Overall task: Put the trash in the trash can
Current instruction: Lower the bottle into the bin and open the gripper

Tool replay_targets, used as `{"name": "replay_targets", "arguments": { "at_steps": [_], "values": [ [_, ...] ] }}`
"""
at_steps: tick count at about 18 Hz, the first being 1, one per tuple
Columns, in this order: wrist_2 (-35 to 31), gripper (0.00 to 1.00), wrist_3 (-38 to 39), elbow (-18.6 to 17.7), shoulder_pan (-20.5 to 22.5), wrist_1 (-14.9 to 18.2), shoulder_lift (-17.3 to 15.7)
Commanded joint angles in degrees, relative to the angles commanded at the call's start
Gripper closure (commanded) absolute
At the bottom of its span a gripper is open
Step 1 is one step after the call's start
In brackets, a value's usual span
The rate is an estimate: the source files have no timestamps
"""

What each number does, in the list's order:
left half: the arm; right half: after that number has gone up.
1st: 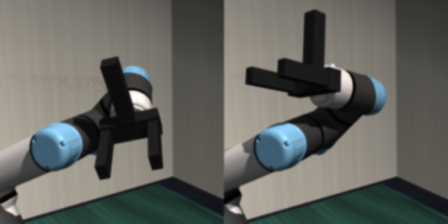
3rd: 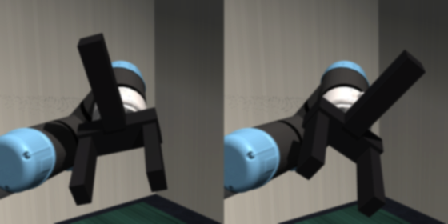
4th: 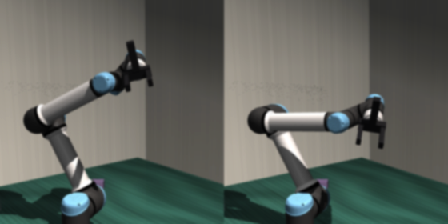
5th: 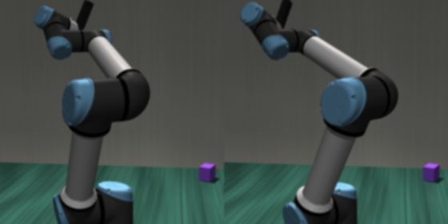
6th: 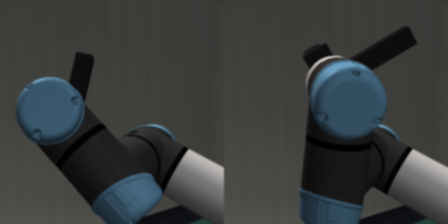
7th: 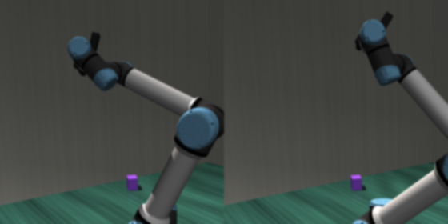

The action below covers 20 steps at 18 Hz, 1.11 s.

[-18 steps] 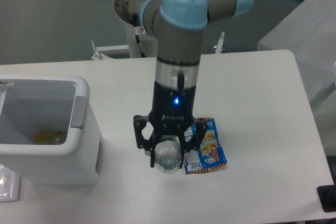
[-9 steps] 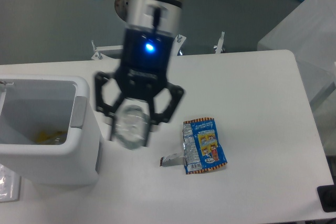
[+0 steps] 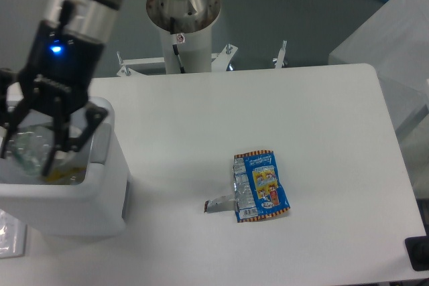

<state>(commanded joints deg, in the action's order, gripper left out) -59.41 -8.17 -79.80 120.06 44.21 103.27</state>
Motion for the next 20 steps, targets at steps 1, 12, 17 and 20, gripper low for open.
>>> {"name": "replay_targets", "arguments": {
  "at_steps": [1, 12, 17, 20],
  "values": [
    [0.0, 0.42, -0.5, -0.4, -0.3, 0.1, 0.1],
    [-0.1, 0.34, -2.0, -8.0, -2.3, 0.0, -1.9],
    [-0.2, 0.09, -4.3, -9.1, -2.3, 0.1, -3.6],
    [-0.4, 0.00, -3.8, -8.4, -1.9, 0.2, -3.7]
  ]
}}
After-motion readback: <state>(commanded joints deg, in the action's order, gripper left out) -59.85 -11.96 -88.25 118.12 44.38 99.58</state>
